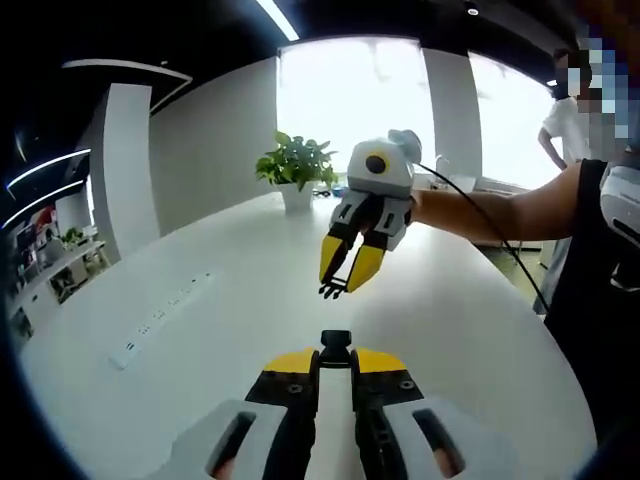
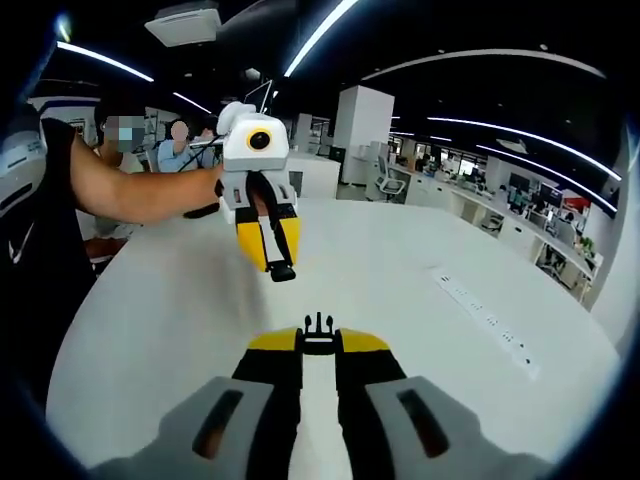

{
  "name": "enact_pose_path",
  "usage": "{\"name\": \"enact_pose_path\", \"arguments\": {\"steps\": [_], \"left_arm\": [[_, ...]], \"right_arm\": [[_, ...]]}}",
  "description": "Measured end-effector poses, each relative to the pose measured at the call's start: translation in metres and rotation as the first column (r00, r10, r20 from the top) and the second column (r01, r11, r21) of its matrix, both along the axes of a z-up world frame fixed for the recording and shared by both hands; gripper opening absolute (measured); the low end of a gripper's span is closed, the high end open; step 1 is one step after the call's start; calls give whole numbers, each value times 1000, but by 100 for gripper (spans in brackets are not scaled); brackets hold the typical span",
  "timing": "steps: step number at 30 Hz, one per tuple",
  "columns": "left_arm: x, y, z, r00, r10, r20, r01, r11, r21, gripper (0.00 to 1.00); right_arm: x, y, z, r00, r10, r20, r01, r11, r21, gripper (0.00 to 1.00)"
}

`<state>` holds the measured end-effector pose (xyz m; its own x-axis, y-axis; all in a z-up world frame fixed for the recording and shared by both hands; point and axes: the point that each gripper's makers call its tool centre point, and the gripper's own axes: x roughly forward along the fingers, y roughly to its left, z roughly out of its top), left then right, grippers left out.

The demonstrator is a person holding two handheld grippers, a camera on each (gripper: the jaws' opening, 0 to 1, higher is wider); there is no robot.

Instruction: Snap the two parts of the plastic buckle together until the buckle closes and remains connected.

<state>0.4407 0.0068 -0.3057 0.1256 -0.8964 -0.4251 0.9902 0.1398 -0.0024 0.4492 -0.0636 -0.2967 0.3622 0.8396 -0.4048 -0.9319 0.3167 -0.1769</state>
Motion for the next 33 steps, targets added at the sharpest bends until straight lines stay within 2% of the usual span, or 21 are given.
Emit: {"name": "enact_pose_path", "arguments": {"steps": [10, 26, 33], "left_arm": [[-13, 7, 0, 1000, 3, 6, -3, 1000, 0, 10], [-27, 6, -1, 1000, -7, 5, 7, 1000, 7, 10], [-31, 7, -5, 1000, -10, -2, 10, 1000, 18, 10]], "right_arm": [[-13, 6, -1, 1000, 7, 4, -7, 1000, -2, 11], [-26, 7, 0, 1000, 24, -2, -24, 1000, 3, 11], [-31, 8, -6, 999, 30, -15, -30, 999, 12, 11]]}}
